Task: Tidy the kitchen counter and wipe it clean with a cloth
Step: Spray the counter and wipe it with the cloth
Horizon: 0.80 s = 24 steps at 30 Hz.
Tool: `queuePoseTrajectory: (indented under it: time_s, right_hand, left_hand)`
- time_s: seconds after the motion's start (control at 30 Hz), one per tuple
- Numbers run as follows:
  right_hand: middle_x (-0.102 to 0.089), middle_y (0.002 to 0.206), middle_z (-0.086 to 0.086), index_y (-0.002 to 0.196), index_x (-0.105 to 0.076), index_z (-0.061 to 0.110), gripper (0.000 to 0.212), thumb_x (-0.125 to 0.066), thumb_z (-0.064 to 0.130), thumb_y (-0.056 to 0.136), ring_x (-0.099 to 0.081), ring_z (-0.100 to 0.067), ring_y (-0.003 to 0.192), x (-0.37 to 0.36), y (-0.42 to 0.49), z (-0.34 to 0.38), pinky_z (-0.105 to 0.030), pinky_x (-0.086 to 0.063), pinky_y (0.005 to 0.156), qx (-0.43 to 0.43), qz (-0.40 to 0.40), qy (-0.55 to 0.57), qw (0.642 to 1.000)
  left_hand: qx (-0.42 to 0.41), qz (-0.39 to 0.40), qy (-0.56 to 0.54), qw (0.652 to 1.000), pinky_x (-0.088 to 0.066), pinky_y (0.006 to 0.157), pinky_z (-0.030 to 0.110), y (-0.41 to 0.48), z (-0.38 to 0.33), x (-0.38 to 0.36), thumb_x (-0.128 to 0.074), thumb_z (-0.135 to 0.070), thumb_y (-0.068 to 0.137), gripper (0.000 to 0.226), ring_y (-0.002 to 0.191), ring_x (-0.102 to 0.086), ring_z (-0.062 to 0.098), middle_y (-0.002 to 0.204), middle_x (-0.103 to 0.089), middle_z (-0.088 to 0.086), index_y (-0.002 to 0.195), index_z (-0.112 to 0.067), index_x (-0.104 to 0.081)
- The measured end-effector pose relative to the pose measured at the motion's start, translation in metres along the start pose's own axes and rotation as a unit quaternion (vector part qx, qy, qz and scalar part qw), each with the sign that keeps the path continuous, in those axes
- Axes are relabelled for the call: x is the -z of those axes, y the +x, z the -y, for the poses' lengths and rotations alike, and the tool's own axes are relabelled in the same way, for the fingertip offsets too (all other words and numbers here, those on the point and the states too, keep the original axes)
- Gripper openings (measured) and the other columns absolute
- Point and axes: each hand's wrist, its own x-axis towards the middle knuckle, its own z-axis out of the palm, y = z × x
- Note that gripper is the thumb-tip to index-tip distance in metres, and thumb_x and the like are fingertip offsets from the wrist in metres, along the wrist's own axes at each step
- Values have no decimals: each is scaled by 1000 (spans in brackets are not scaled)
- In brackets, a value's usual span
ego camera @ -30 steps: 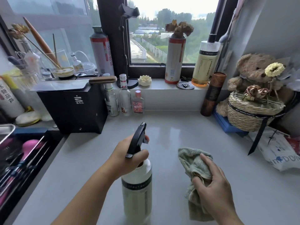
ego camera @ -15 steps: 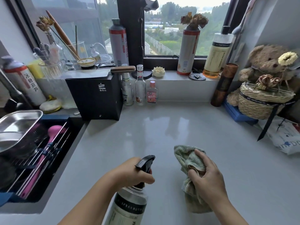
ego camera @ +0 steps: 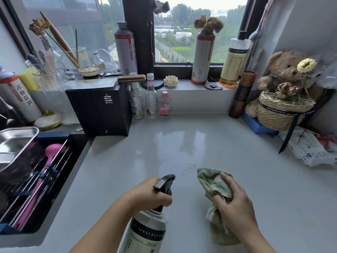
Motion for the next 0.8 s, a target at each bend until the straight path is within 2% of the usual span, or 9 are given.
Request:
queuePoseTrajectory:
  time_s: [0.13, 0.23, 0.3, 0.4, 0.53, 0.6, 0.67, 0.73, 0.8]
  right_hand:
    - [-56, 123, -10, 127, -53, 21, 57, -64, 3, 74, -51, -24, 116, 3, 3, -1, -27, -36, 94, -5, -6, 0, 1000]
    - [-55, 126, -12, 128, -52, 20, 57, -63, 4, 75, -50, -26, 118, 10, 10, -6, -30, -35, 98, -15, -21, -7, 1000]
    - [-54, 127, -13, 129, -51, 21, 57, -63, 5, 75, -49, -27, 118, 17, 15, -11, -32, -35, 98, -27, -28, -13, 999]
    - [-54, 128, -14, 128, -51, 20, 56, -63, 5, 75, -49, -28, 119, 25, 24, -19, -34, -36, 99, -39, -41, -18, 998]
    - [-54, 127, -13, 127, -52, 21, 55, -64, 6, 75, -49, -28, 118, 28, 37, -25, -34, -37, 97, -39, -47, -10, 998]
    - [-54, 125, -11, 127, -51, 24, 56, -64, 7, 76, -50, -27, 116, 30, 48, -26, -33, -38, 94, -33, -54, -4, 998]
    - [-54, 122, -9, 128, -51, 26, 57, -64, 8, 76, -51, -26, 113, 35, 64, -27, -32, -39, 89, -22, -63, 0, 998]
    - [-53, 119, -5, 128, -50, 29, 57, -64, 10, 76, -52, -22, 109, 40, 80, -31, -28, -37, 84, -16, -67, 3, 998]
    - [-52, 115, -1, 127, -50, 32, 57, -64, 10, 75, -51, -17, 100, 44, 96, -36, -26, -36, 82, -15, -72, 12, 997]
  left_hand:
    - [31, 22, 89, 995, -28, 62, 32, 4, 2, -7, -52, -22, 53, 15, 63, -38, 20, 69, -44, 7, 67, -19, -50]
    - [3, 8, 35, 999, -30, 63, 31, -3, -1, -4, -51, -19, 55, 16, 65, -40, 18, 72, -46, 7, 70, -15, -53]
    - [-44, -18, -6, 999, -35, 61, 28, -7, -8, 6, -50, -18, 56, 26, 65, -44, 16, 75, -53, 6, 77, -4, -56]
    - [-132, -119, -20, 984, -34, 49, 14, 2, -27, 21, -50, -19, 57, 33, 51, -43, 5, 66, -53, -1, 84, -3, -59]
    - [-205, -276, 14, 939, -31, 44, 12, 45, -57, 26, -57, -17, 59, 27, 47, -38, 8, 52, -43, -7, 84, -7, -59]
    - [-218, -320, 36, 921, -32, 49, 12, 73, -71, 22, -59, -11, 65, 20, 52, -40, 12, 52, -44, -8, 83, -4, -56]
    - [-224, -350, 21, 909, -32, 50, 12, 100, -84, 21, -56, -18, 63, 21, 53, -40, 14, 54, -44, -5, 78, -4, -52]
    - [-227, -369, 18, 901, -30, 50, 15, 124, -96, 22, -57, -20, 65, 21, 54, -41, 18, 58, -48, 3, 75, -4, -49]
    - [-220, -389, 16, 895, -31, 54, 20, 145, -103, 24, -64, -16, 71, 21, 62, -49, 26, 64, -55, 13, 82, -2, -52]
